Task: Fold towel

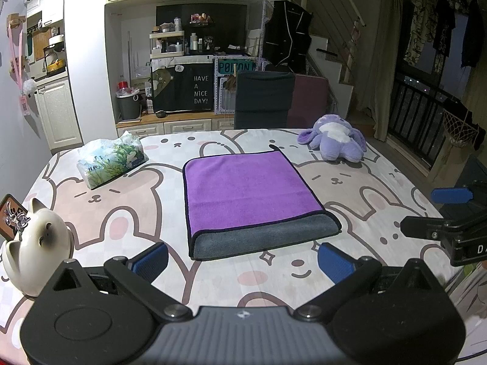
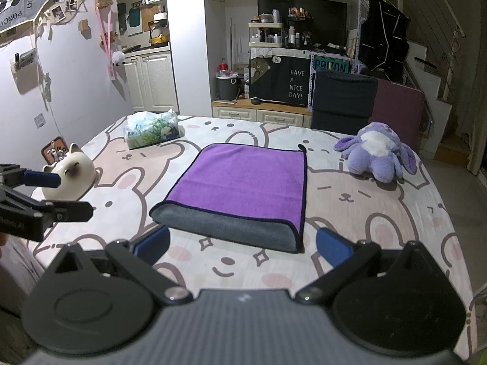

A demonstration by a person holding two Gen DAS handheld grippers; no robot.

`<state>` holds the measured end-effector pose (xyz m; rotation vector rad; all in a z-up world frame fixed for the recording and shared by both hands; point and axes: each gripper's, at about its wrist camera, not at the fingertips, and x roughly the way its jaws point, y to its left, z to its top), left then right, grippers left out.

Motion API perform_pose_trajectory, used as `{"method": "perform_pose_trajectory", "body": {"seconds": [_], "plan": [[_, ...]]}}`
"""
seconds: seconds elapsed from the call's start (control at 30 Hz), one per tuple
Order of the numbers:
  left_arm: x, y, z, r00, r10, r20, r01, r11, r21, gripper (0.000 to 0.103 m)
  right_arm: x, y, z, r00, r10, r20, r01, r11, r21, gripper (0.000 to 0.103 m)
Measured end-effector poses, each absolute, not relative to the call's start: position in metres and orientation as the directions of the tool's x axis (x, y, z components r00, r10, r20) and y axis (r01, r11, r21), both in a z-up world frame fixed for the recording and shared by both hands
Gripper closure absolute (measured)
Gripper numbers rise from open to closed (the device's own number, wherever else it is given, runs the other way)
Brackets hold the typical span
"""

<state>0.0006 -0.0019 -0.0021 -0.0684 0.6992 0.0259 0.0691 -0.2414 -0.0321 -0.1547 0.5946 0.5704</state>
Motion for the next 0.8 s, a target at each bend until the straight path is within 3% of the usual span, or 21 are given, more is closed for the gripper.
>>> {"method": "perform_pose_trajectory", "body": {"seconds": [0.8], "plan": [[0.0007, -0.0027, -0.0025, 0.766, 0.002, -0.643, -0.047, 0.998, -0.052, 0.000, 0.0664, -0.2402, -0.0323, 0.680, 0.461, -0.570, -0.549, 0.836, 0.022, 0.000]]}}
